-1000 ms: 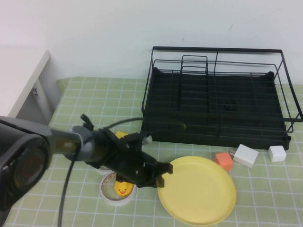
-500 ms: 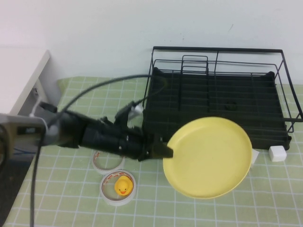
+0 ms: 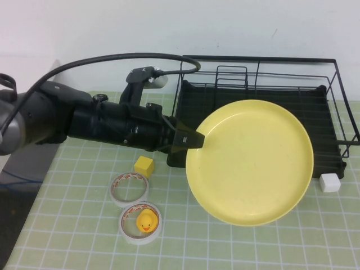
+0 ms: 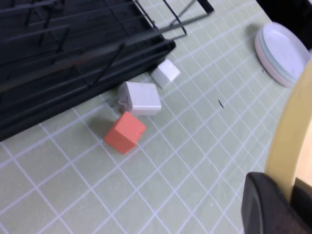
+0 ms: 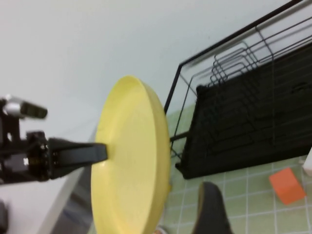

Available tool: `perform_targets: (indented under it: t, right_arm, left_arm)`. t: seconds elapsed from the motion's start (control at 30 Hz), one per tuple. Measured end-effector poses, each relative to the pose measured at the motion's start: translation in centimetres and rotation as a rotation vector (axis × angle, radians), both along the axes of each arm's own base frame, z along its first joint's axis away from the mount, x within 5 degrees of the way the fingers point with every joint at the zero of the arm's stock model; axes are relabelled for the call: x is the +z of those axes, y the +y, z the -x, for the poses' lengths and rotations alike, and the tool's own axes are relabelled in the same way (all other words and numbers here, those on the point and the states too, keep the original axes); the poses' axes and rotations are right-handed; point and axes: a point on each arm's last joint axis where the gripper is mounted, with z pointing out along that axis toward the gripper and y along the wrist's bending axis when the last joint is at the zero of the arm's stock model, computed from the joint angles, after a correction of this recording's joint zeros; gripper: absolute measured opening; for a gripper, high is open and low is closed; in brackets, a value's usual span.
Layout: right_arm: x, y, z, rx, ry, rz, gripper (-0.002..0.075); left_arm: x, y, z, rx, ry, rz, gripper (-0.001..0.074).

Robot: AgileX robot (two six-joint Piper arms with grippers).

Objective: Place plate on rack
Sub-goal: Hand over the plate

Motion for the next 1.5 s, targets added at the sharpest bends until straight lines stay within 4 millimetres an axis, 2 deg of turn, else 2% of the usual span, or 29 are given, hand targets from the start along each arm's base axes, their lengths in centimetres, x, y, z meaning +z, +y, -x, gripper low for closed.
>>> perform_targets:
  t: [0.2, 0.33, 0.43, 0.53, 0.67, 0.83, 1.07, 1.17, 1.27, 1.4, 1.5]
  right_arm:
    - [4.5, 0.8, -5.0, 0.153, 0.010, 0.099, 0.0447]
    - [6.0, 1.7, -9.0, 0.315, 0.007, 0.139, 0.0447]
    - [6.2, 2.2, -12.0, 0.438, 0.013, 0.167, 0.0447]
    - [5.1, 2.6, -14.8, 0.540, 0.062, 0.159, 0.0448]
    - [3.8, 3.2, -17.2, 0.677, 0.083, 0.131, 0.0447]
    - [2.4, 3.5, -18.4, 0.753, 0.117, 0.101, 0.0447]
    - [0.5, 3.4, -18.3, 0.832, 0.194, 0.180, 0.0424]
    - [-0.1, 3.4, -18.2, 0.869, 0.211, 0.193, 0.0335]
    - [-0.2, 3.4, -18.2, 0.892, 0.199, 0.199, 0.0179]
    - [-0.4, 3.3, -18.5, 0.877, 0.181, 0.240, 0.0158]
    - [-0.5, 3.1, -18.8, 0.855, 0.166, 0.282, 0.0142]
  left_arm:
    - [0.3, 0.1, 0.2, -0.014, -0.017, -0.016, 0.0006]
    - [0.9, -0.5, 0.8, -0.038, -0.035, -0.017, 0.0006]
    - [1.2, -1.1, 1.4, -0.063, -0.052, -0.017, 0.0006]
    - [1.3, -1.5, 1.7, -0.079, -0.057, -0.016, 0.0006]
    - [1.3, -1.6, 1.7, -0.079, -0.059, -0.019, 0.0006]
    - [1.3, -1.5, 1.5, -0.061, -0.067, -0.025, 0.0006]
    - [1.2, -1.4, 1.2, -0.037, -0.086, -0.037, 0.0006]
    - [1.3, -1.5, 1.2, -0.030, -0.085, -0.032, 0.0006]
    - [1.3, -1.5, 1.1, -0.022, -0.086, -0.025, 0.0012]
    - [1.4, -1.5, 1.2, -0.025, -0.081, -0.017, 0.0086]
    - [1.4, -1.5, 1.2, -0.018, -0.069, -0.013, 0.0224]
